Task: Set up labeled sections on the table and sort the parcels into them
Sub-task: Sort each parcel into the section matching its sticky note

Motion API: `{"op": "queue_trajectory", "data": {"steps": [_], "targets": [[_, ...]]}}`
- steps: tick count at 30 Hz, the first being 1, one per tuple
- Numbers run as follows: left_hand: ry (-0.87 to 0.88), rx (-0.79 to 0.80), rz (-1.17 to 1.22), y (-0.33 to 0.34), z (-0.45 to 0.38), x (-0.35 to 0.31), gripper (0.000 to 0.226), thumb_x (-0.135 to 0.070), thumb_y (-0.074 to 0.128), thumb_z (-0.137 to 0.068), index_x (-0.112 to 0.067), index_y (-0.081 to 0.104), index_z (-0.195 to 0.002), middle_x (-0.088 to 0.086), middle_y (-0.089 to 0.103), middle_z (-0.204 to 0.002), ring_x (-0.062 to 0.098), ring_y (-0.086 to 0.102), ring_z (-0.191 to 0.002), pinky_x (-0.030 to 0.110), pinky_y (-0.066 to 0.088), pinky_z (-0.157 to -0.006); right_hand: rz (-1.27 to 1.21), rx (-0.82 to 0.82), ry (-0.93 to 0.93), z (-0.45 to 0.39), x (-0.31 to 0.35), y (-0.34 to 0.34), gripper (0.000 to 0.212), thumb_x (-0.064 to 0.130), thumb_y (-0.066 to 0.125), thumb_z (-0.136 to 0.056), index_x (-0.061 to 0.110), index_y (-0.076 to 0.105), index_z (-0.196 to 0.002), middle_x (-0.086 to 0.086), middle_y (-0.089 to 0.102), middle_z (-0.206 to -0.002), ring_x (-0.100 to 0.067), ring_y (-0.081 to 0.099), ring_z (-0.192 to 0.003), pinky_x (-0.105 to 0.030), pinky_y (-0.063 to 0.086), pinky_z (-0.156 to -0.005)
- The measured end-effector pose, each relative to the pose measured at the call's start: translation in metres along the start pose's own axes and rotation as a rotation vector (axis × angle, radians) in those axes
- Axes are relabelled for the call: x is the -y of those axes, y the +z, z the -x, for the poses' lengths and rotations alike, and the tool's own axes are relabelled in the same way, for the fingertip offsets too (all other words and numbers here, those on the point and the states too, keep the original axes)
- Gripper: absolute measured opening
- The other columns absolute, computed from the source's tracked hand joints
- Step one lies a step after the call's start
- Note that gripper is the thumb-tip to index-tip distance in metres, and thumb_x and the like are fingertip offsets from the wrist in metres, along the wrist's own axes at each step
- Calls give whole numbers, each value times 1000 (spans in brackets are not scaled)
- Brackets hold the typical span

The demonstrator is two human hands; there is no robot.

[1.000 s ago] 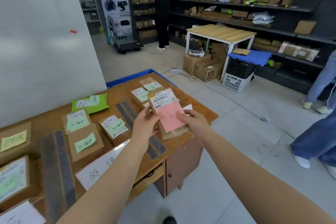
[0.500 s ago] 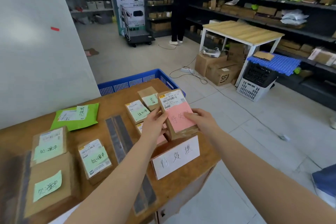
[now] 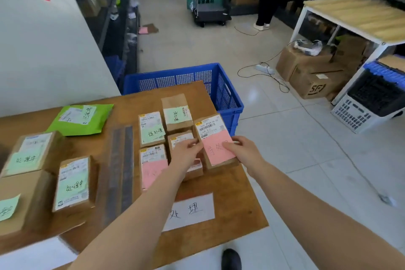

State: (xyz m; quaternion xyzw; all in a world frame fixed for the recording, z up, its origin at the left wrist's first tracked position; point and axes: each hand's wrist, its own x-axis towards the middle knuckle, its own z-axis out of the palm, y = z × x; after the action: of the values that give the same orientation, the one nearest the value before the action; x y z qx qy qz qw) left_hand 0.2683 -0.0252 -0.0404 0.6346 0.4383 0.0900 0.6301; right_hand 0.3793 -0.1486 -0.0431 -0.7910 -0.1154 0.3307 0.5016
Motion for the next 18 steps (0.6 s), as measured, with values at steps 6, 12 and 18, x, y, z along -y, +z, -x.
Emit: {"op": "queue_trajectory", "data": {"steps": [6,12,18], "targets": [[-18,-96,-316,34,-24,12,18,-18,65,-82,-18,63,-101,3,68,-96,20,63,-87,37,55,-81,108,140,51,-40,-27,-8,42,27,56,-90,15,49,-130,-5,59,-123,-19,57,-105,-24,50,-73],[-41,-173,-548,47,-34,16,36,-13,63,-83,-15,59,-119,-8,56,-70,12,56,-68,19,43,-53,267,237,12,-64,-46,-1,38,24,56,-89,17,53,-126,-3,61,-124,-19,59,-104,-29,51,-80],[-57,-220,-601,45,-33,11,35,-13,61,-83,-13,58,-118,6,67,-101,21,63,-89,26,48,-69,451,215,-71,-71,-44,7,48,22,62,-85,17,45,-130,-3,56,-129,-21,56,-113,-23,45,-74]]}}
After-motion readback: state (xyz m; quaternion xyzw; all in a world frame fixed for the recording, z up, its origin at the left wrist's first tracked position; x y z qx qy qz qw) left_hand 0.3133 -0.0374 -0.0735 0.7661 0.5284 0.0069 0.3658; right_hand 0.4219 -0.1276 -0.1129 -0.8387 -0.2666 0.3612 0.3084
